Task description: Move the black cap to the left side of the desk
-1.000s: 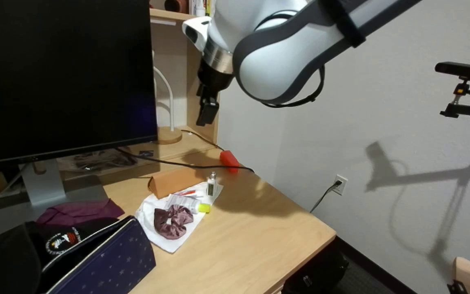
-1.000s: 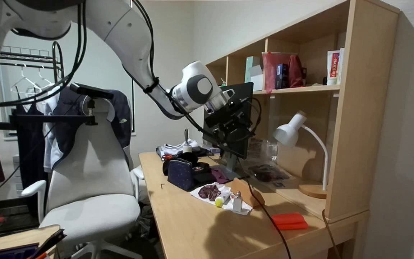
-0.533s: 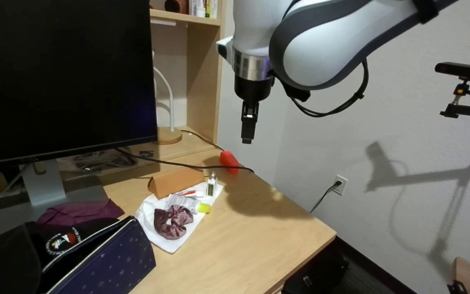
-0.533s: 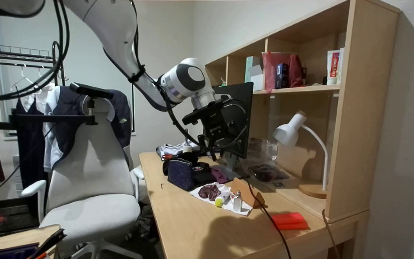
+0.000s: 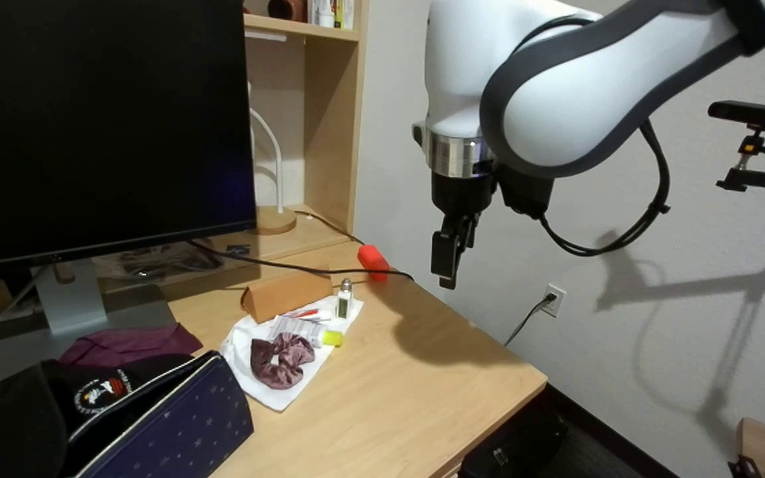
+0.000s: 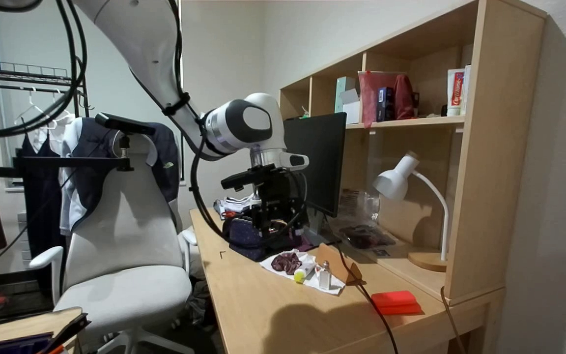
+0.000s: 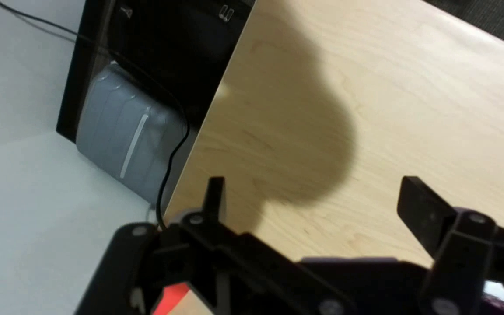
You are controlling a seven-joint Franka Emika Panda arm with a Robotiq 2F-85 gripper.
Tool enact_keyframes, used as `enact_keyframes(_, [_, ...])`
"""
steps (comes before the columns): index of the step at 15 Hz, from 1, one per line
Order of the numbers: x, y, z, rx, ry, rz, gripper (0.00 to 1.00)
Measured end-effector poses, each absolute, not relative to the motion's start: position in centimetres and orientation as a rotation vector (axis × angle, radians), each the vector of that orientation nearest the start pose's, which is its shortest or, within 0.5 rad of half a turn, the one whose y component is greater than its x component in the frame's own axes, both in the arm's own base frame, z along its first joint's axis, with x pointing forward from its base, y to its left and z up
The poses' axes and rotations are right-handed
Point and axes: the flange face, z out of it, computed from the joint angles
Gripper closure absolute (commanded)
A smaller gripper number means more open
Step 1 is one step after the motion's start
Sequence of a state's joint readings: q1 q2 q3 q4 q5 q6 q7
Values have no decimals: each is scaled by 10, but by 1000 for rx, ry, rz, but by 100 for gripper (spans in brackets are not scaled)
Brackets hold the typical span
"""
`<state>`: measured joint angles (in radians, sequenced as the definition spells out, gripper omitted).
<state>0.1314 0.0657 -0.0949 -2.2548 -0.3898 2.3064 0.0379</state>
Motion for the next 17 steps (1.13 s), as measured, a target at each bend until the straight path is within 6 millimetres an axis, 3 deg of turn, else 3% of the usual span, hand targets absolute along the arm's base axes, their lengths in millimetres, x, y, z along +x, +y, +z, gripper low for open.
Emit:
enact_keyframes(7, [510, -10, 316, -3311, 20, -292, 0])
enact_keyframes(12, [503, -5, 307, -3182, 193, -335, 0])
enact_keyframes(17, [502, -1, 305, -3154, 212, -320, 0])
